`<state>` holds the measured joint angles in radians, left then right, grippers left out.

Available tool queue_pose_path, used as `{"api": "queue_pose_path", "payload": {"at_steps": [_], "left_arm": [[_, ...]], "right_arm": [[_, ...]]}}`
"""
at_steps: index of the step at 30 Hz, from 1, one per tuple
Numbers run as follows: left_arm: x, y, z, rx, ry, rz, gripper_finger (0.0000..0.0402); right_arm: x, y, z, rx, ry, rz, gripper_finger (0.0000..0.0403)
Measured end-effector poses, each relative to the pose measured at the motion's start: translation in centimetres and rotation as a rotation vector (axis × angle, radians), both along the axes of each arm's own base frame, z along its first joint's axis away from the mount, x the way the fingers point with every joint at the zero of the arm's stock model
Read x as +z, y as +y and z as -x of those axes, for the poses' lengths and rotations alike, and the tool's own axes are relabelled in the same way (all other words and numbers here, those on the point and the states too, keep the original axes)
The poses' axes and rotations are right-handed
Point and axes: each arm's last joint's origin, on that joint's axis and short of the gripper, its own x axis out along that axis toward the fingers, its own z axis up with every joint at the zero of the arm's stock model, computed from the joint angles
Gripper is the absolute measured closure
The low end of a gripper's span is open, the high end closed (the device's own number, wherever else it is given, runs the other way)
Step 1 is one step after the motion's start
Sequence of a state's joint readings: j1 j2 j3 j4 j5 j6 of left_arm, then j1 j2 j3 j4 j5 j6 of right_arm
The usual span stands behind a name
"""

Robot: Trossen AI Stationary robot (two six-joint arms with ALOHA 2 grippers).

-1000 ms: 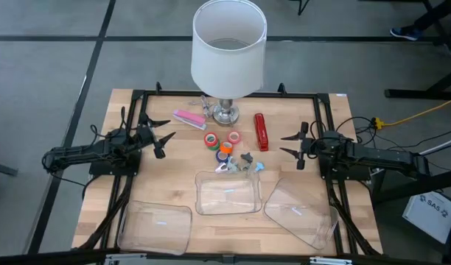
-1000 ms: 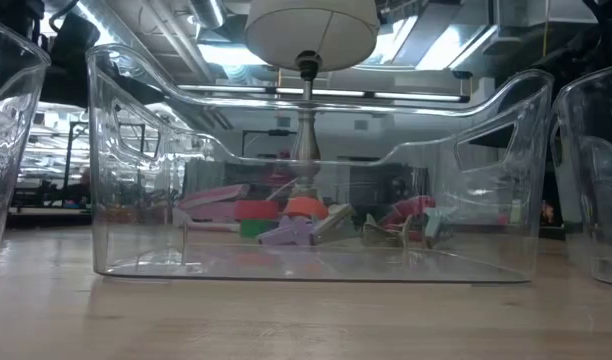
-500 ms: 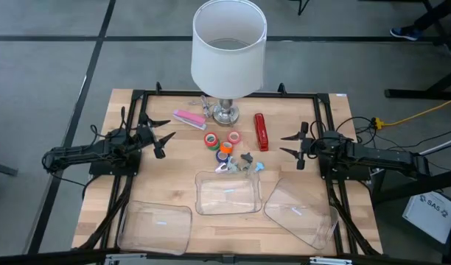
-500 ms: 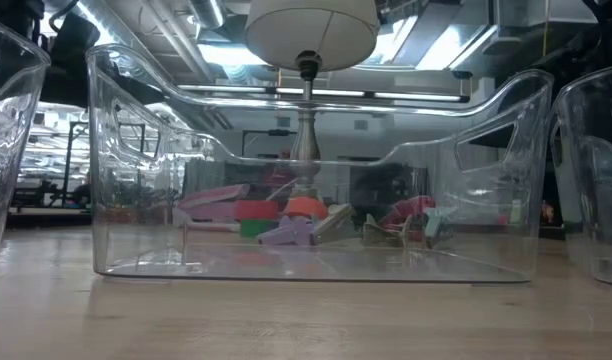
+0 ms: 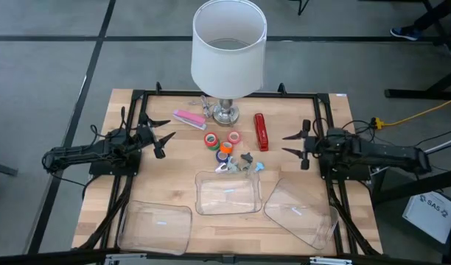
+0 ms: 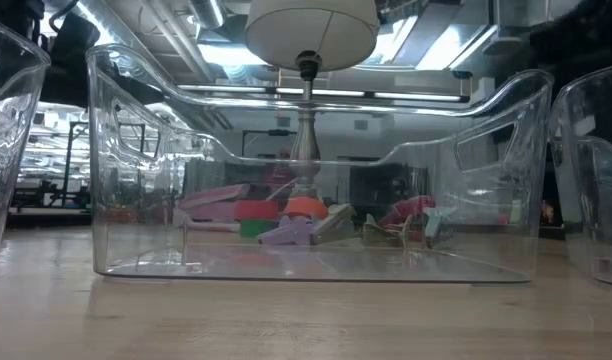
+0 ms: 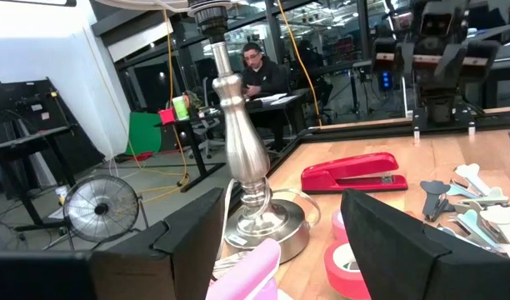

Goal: Pick and place Stapler, Stapler remover, tape
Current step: Put the red stapler into the bottom right transparent bin

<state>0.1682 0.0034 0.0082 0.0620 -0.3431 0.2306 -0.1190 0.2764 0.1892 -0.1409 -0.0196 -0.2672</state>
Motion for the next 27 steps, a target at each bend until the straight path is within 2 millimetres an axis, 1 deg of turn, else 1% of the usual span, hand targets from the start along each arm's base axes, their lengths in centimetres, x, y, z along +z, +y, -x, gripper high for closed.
{"api": "queue_pose_path", "payload": {"at_steps": [3, 8, 11, 15, 22, 25, 27], "left_arm": [[0.0, 0.0, 0.0, 0.0, 0.0, 0.0, 0.0162], [0.0, 0.0, 0.0, 0.001, 0.0, 0.0, 0.0162], [0.0, 0.0, 0.0, 0.0, 0.0, 0.0, 0.0162], [0.0, 0.0, 0.0, 0.0, 0.0, 0.0, 0.0162], [0.0, 0.0, 0.0, 0.0, 0.0, 0.0, 0.0162], [0.0, 0.0, 0.0, 0.001, 0.0, 0.0, 0.0162], [0.0, 0.0, 0.0, 0.0, 0.0, 0.0, 0.0162]], "right_arm": [[1.9, 0.5, 0.1, 0.042, 0.054, -0.005, 0.0221], [4.3, 1.9, 0.0, 0.171, 0.16, -0.005, 0.0221], [5.1, 3.0, -0.4, 0.271, 0.226, 0.004, 0.0221], [5.6, 4.7, -1.2, 0.391, 0.278, 0.022, 0.0221], [5.8, 7.1, -3.6, 0.492, 0.394, 0.052, 0.0221], [6.4, 7.8, -5.2, 0.495, 0.432, 0.057, 0.0221], [7.2, 8.3, -6.6, 0.491, 0.452, 0.061, 0.0221]]}}
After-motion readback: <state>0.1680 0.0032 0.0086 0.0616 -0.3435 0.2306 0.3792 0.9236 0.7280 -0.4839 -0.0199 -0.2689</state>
